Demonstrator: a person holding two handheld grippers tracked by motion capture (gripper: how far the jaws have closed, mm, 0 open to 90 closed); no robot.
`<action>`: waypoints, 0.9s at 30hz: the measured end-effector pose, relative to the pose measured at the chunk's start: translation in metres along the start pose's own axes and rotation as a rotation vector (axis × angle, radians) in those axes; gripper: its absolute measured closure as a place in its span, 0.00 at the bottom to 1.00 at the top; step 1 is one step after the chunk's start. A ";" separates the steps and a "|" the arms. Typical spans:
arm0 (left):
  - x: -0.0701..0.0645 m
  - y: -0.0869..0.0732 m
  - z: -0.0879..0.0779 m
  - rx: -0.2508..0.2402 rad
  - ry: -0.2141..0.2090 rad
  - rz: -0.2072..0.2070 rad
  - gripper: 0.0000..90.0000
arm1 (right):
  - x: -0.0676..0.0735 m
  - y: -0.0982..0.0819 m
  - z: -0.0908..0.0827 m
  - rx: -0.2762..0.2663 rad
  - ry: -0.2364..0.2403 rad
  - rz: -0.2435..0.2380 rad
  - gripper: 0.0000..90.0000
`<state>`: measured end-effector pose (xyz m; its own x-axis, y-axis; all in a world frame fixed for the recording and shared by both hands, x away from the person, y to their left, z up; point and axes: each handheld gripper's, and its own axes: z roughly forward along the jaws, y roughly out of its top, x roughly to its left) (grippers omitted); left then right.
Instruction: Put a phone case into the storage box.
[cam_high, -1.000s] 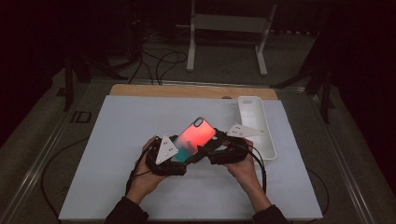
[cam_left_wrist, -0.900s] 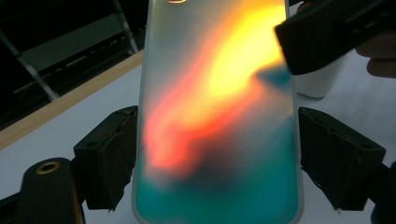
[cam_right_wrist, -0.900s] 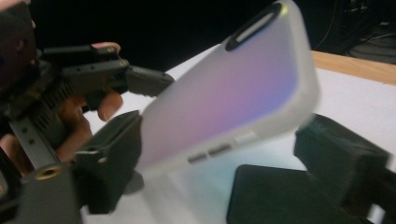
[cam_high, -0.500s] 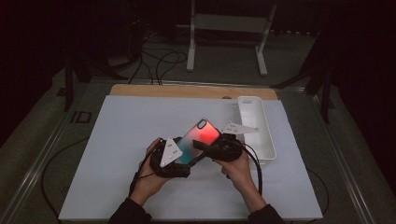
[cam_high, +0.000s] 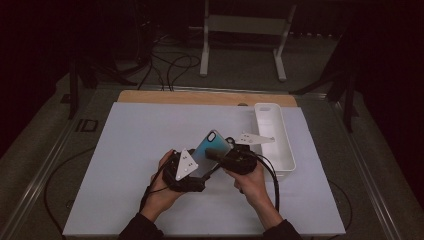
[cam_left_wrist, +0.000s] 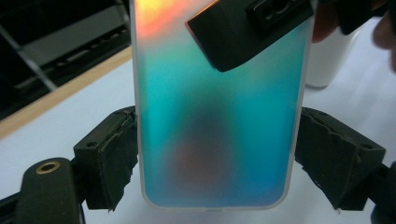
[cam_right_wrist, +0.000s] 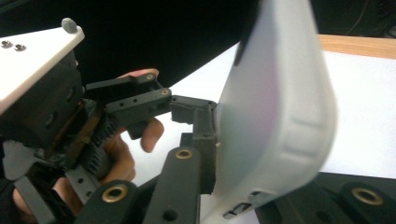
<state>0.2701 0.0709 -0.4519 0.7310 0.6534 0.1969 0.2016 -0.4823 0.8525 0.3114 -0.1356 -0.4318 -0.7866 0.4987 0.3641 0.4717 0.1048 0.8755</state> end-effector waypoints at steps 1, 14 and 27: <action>0.000 0.000 0.000 0.006 -0.010 -0.001 0.20 | 0.001 0.000 0.000 0.003 0.000 -0.004 0.96; 0.017 -0.005 -0.005 -0.005 -0.090 -0.118 0.10 | 0.004 0.000 0.000 0.014 -0.009 -0.064 0.96; 0.031 -0.015 -0.015 -0.007 -0.160 -0.175 0.05 | 0.005 0.001 -0.006 0.016 0.014 -0.099 0.96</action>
<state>0.2802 0.1072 -0.4515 0.7792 0.6259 -0.0327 0.3301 -0.3655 0.8703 0.3057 -0.1376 -0.4271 -0.8353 0.4728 0.2806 0.3976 0.1671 0.9022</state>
